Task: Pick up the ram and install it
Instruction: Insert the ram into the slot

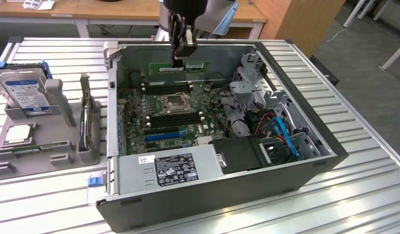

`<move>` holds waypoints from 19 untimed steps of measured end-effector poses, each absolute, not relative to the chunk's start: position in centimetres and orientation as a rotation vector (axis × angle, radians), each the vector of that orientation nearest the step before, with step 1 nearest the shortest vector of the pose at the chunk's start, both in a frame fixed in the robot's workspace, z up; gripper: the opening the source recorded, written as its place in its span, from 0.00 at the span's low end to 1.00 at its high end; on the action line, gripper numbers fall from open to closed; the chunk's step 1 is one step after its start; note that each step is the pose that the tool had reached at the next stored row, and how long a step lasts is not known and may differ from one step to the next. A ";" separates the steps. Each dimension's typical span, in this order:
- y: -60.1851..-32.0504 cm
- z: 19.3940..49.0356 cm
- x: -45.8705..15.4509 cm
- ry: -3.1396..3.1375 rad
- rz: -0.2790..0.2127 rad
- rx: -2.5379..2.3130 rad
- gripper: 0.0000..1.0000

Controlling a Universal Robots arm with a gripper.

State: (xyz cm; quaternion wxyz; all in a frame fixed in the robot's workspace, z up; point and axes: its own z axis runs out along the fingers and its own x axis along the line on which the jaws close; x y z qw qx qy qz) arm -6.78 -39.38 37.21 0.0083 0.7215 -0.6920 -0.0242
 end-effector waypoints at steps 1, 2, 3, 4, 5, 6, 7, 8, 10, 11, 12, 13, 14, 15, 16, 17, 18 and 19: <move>-39.4 37.0 -6.8 -2.164 -0.075 2.253 0.12; -39.4 36.9 -6.8 -2.173 -0.076 2.245 0.12; -39.4 36.7 -6.8 -2.192 -0.076 2.226 0.12; -39.4 36.6 -6.8 -2.213 -0.076 2.207 0.12; -39.4 36.4 -6.8 -2.232 -0.076 2.188 0.12; -39.4 36.3 -6.8 -2.248 -0.076 2.172 0.12; -39.4 36.3 -6.8 -2.254 -0.076 2.166 0.12; -39.4 36.2 -6.8 -2.256 -0.076 2.164 0.12; -39.4 35.9 -6.8 -2.261 -0.076 2.160 0.12; -39.4 35.7 -6.8 -2.263 -0.076 2.158 0.12; -39.4 35.5 -6.8 -2.265 -0.076 2.156 0.12; -39.4 35.3 -6.8 -2.267 -0.076 2.153 0.12; -39.4 35.1 -6.8 -2.269 -0.076 2.151 0.12; -39.4 34.9 -6.8 -2.271 -0.076 2.150 0.12; -39.4 34.8 -6.8 -2.272 -0.076 2.148 0.12; -39.4 34.6 -6.8 -2.274 -0.076 2.147 0.12; -39.4 34.4 -6.8 -2.275 -0.076 2.146 0.12; -39.4 34.2 -6.8 -2.276 -0.076 2.145 0.12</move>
